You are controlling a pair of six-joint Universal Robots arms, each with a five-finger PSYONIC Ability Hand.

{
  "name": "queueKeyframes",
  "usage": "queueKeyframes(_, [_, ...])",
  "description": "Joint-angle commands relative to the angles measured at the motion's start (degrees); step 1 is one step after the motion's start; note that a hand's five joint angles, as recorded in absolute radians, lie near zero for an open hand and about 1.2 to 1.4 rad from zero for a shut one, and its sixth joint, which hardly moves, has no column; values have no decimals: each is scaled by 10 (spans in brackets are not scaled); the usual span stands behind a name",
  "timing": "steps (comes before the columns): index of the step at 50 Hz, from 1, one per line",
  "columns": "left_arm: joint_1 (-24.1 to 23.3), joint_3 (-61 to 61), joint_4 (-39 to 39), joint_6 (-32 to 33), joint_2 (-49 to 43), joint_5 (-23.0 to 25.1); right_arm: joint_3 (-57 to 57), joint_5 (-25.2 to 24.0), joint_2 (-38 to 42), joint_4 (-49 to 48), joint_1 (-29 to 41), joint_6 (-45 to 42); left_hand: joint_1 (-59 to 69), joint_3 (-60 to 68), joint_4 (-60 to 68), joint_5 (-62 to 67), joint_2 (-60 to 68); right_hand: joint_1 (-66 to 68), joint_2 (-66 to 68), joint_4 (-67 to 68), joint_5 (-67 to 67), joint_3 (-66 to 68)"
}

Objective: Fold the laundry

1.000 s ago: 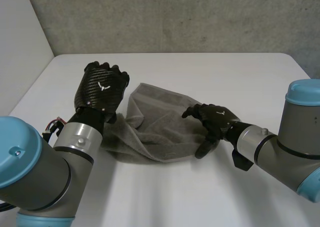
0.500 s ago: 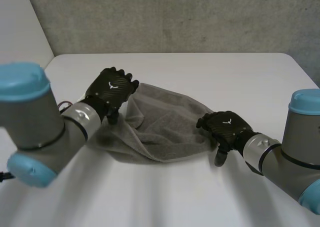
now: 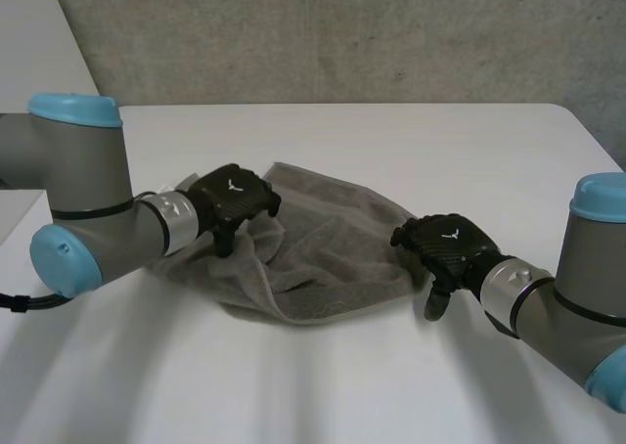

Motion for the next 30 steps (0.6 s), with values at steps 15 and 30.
queueKeyframes(15, [35,-5,-66,100,-1,-7,0,1,4,-2,-1,-17,134,134,134,134,134,-32,-26,-29,-7,-31])
queueKeyframes(30, [49,-50,-65,102,33,-6,-2,1,9,-3,-1,-17,521,521,521,521,521,-30,-24,-27,-6,-29])
